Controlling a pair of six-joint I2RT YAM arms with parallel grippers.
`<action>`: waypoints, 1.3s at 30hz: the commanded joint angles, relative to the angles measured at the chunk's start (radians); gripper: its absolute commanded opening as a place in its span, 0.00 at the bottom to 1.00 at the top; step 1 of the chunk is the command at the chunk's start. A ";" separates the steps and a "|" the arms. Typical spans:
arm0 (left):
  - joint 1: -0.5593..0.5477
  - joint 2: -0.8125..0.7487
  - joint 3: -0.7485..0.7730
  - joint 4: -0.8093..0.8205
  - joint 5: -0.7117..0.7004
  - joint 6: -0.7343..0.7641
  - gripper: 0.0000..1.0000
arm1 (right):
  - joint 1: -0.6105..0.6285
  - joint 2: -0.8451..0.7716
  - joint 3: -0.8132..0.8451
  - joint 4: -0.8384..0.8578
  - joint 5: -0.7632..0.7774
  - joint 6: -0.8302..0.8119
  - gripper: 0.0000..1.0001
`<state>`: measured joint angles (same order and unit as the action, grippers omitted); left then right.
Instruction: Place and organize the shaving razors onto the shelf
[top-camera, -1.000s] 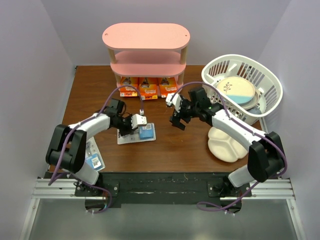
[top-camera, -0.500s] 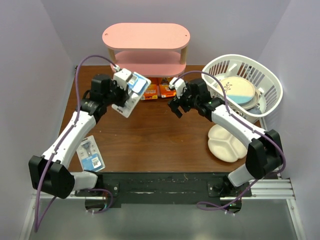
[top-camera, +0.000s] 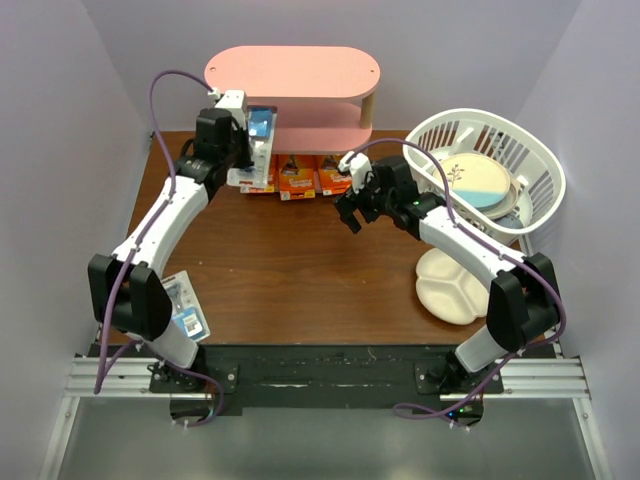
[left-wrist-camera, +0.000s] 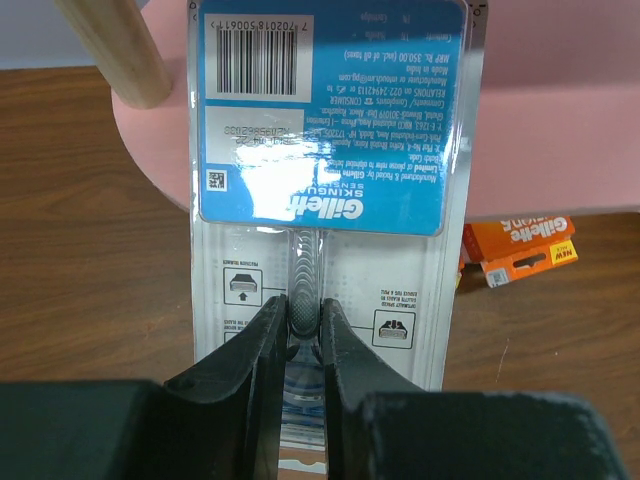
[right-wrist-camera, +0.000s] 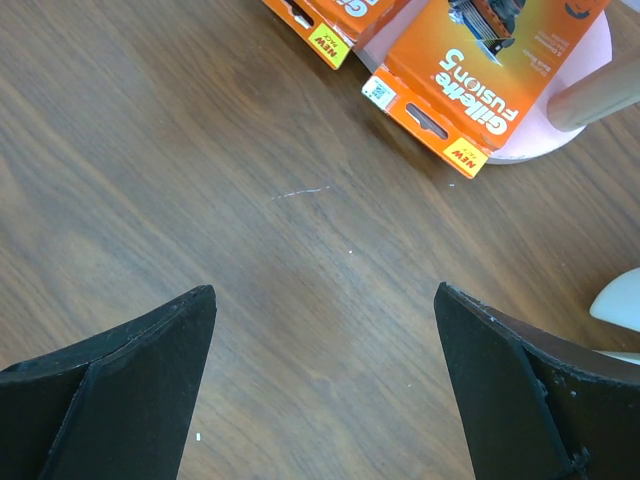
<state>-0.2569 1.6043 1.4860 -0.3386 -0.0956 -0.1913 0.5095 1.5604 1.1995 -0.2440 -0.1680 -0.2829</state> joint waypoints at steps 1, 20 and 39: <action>0.007 0.039 0.076 0.081 -0.041 -0.069 0.00 | -0.005 -0.025 -0.008 0.046 0.013 0.025 0.95; -0.005 0.226 0.230 0.185 -0.052 -0.096 0.00 | -0.012 -0.010 -0.051 0.045 -0.004 0.048 0.95; -0.010 0.237 0.252 0.217 -0.039 -0.099 0.27 | -0.011 -0.005 -0.067 0.045 -0.010 0.051 0.96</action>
<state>-0.2626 1.8561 1.6802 -0.2035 -0.1520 -0.2745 0.5026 1.5608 1.1343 -0.2237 -0.1730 -0.2428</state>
